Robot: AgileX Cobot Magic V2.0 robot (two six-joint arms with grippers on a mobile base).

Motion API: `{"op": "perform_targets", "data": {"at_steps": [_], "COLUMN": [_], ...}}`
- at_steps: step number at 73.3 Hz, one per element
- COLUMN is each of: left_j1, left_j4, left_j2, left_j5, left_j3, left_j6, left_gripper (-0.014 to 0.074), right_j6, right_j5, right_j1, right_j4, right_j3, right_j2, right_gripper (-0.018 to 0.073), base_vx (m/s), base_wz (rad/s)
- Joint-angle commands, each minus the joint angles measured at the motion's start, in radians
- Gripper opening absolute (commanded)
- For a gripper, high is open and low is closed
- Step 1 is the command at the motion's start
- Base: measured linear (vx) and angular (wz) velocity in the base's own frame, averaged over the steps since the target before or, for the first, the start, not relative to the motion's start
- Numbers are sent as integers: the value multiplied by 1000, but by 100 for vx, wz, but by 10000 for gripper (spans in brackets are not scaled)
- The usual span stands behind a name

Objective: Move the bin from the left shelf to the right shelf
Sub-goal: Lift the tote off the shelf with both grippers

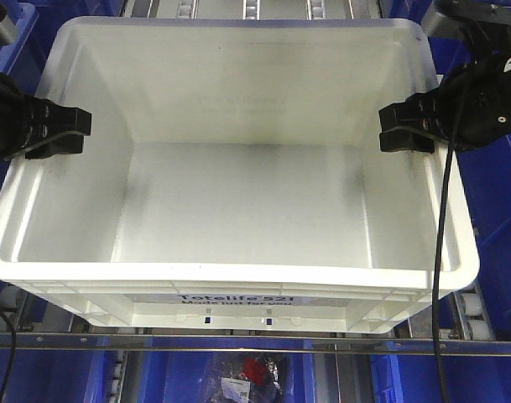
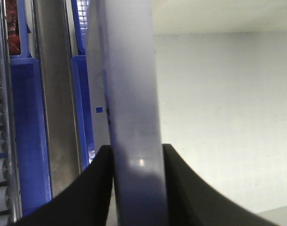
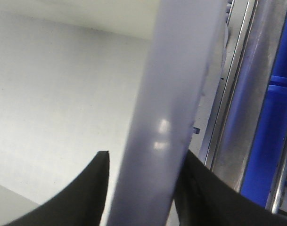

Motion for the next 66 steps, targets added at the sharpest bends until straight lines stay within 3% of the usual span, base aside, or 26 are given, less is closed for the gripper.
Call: {"op": "perform_targets", "data": {"at_steps": [1,66], "left_j1": [-3,-3], "left_j4": [-28,-25], "left_j2": [-48,-46], "left_j5": [-95,-102], "left_j3": [-37,-37], "left_j6": [38,38], "left_gripper": [0,1], "right_j6": [-41,-41], "right_j5": [-77,-72], "right_j1": [-5,-5], "right_j4": [-3,-2], "right_j3": [-37,-37], "right_j2": [-42,-42], "right_gripper": [-5,-5], "base_vx": [0,0], "base_wz": [0,0]}}
